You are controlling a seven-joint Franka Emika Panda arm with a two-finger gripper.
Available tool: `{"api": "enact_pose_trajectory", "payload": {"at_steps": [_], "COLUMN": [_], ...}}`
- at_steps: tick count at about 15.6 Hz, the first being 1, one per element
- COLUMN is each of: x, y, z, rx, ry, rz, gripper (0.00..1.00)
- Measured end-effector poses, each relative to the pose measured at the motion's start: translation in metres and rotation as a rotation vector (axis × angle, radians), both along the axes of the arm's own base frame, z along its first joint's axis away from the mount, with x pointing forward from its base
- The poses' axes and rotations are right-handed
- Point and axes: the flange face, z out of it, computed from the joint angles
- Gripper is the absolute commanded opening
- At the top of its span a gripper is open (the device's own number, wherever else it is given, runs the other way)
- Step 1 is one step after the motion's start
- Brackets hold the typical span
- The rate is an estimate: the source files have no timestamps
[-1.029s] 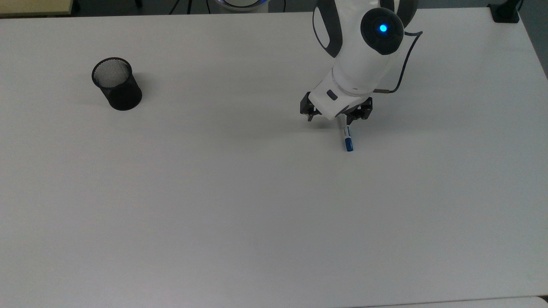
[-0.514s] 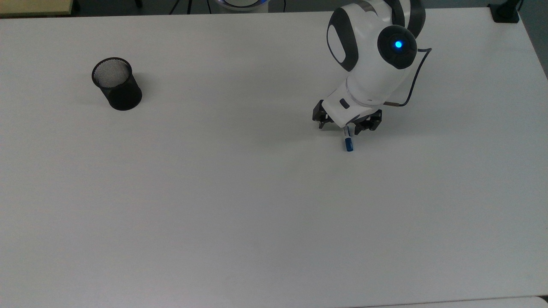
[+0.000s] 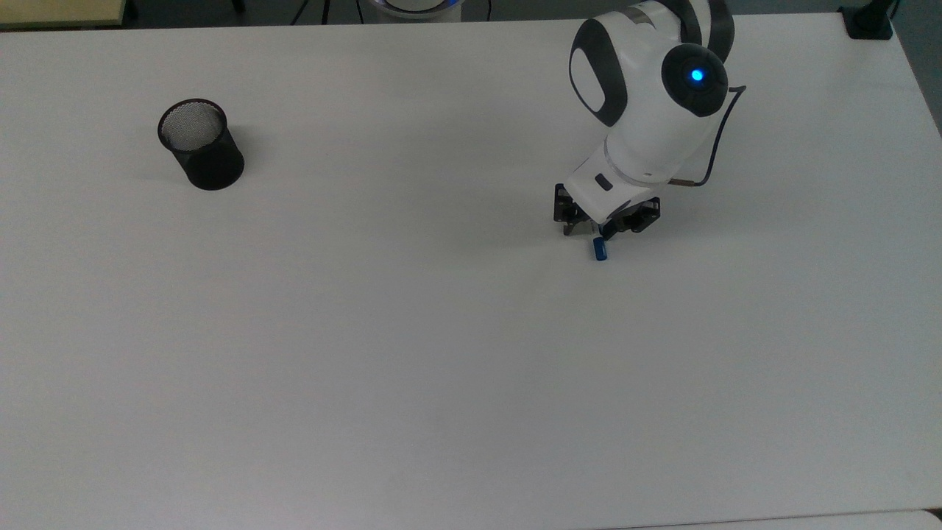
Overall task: Insert the marker
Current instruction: 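Close the gripper on the marker near its blue cap, then lift the marker and carry it over the black mesh pen cup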
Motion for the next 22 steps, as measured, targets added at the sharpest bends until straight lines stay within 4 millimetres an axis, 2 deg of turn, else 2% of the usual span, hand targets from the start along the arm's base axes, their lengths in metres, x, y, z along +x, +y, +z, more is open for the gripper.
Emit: {"api": "enact_pose_trajectory", "payload": {"at_steps": [3, 7, 11, 13, 15, 17, 19, 22], "x": [0.000, 0.001, 0.001, 0.005, 0.013, 0.021, 0.026, 0.027], "y": [0.004, 0.005, 0.006, 0.005, -0.003, -0.025, -0.057, -0.125], "z": [-0.001, 0.001, 0.001, 0.012, 0.040, 0.076, 0.111, 0.153], "rx": [-0.007, -0.015, -0.014, -0.004, 0.018, 0.038, 0.051, 0.063], "ry": [-0.007, -0.014, -0.016, -0.035, -0.073, -0.119, -0.158, -0.190], "rz": [0.013, 0.021, 0.022, 0.019, 0.004, -0.023, -0.049, -0.069], "gripper": [0.13, 0.05, 0.04, 0.04, 0.04, 0.04, 0.04, 0.04]}}
